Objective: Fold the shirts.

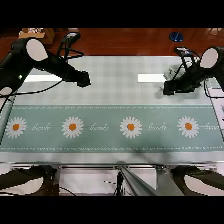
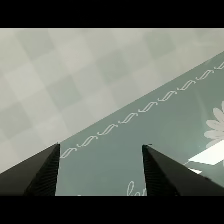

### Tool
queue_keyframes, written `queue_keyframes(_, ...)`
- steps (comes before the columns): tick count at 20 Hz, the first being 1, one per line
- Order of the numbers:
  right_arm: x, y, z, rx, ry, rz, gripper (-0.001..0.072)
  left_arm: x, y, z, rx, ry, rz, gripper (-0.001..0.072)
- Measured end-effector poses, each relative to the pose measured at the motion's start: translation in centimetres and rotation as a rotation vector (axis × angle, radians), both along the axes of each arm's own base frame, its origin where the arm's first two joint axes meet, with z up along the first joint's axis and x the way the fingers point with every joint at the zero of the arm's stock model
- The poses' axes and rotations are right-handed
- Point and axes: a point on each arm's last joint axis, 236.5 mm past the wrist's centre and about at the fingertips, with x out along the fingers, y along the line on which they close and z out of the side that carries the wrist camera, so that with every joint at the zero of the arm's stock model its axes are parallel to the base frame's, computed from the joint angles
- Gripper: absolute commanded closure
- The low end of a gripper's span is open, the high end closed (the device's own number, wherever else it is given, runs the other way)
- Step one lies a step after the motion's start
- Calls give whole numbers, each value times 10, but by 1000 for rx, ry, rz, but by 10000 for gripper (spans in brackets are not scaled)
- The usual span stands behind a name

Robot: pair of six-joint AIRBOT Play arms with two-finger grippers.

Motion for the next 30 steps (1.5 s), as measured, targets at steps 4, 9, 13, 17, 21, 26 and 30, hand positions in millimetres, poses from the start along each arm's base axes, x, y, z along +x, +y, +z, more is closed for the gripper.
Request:
queue_keyframes(4, 0, 0, 0, 0, 0, 0, 112, 0, 0, 0, 0, 0, 0, 82)
queue_keyframes(9, 0, 0, 0, 0, 0, 0, 112, 0, 0, 0, 0, 0, 0, 82)
queue_keyframes(13, 0, 0, 0, 0, 0, 0, 112, 0, 0, 0, 0, 0, 0, 82)
queue_keyframes(17, 4, 1, 1, 4, -16, -1, 112, 0, 0, 0, 0, 0, 0, 82)
queue_keyframes(21, 35, 8, 11, 37, -155, -13, 118, 0, 0, 0, 0, 0, 0, 82)
queue_keyframes(26, 77, 15, 32, 84, -352, -33, 120, 8, -2, -5, -4, -12, 10, 82)
queue_keyframes(30, 121, -16, 61, -62, -579, -25, 120, 15, -3, -13, -5, -14, 17, 80)
